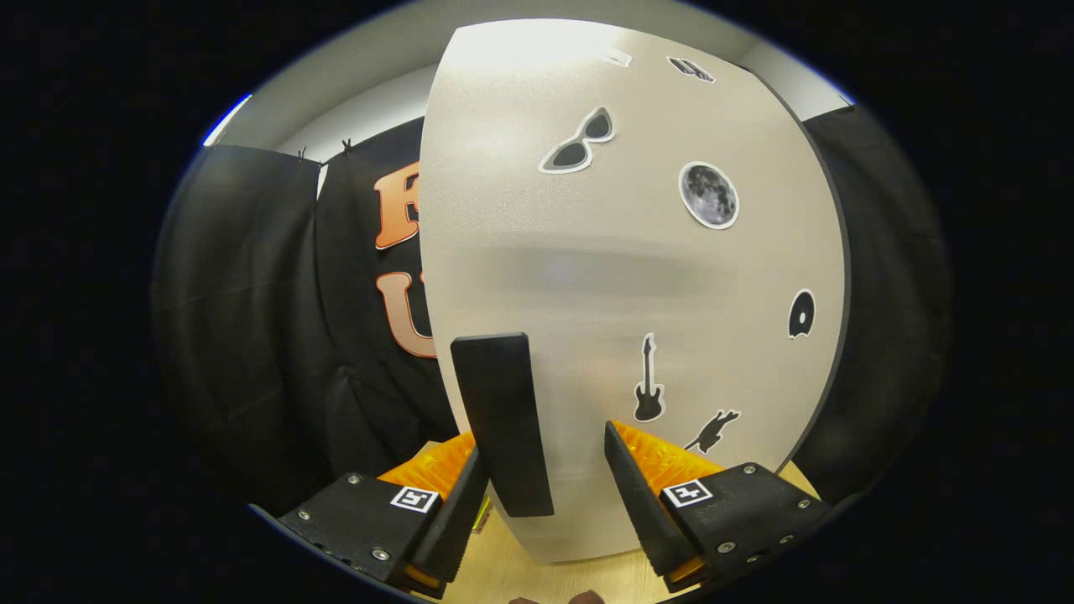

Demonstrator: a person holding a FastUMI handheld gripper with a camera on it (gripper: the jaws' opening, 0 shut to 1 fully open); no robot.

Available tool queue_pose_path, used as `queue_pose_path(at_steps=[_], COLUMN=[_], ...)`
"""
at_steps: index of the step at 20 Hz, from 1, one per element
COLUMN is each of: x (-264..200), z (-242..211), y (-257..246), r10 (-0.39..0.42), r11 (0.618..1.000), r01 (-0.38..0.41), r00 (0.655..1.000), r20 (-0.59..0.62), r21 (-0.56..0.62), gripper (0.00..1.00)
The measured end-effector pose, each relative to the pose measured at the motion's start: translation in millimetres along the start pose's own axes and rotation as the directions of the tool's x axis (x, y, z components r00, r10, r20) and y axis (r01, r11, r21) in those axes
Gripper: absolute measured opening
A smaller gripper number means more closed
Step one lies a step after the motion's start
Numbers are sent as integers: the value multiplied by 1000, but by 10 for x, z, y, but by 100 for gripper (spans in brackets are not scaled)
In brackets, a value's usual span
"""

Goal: Open the shoe cabinet door, grab the shoes and put them into the shoe cabinet, then close the shoe cabinet door.

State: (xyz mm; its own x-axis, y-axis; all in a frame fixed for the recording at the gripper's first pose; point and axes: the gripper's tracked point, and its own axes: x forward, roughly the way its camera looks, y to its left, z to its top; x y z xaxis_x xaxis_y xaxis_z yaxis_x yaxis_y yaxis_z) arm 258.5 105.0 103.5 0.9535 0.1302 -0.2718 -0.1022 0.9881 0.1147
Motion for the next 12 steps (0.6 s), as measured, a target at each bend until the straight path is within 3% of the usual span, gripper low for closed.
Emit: queue_pose_path(at_steps=[12], x=[156], z=[-33], y=[4], r10=[-95], r11=[988], r01=[97], r00=[995], r20=[23], r21=[-120], gripper=[85])
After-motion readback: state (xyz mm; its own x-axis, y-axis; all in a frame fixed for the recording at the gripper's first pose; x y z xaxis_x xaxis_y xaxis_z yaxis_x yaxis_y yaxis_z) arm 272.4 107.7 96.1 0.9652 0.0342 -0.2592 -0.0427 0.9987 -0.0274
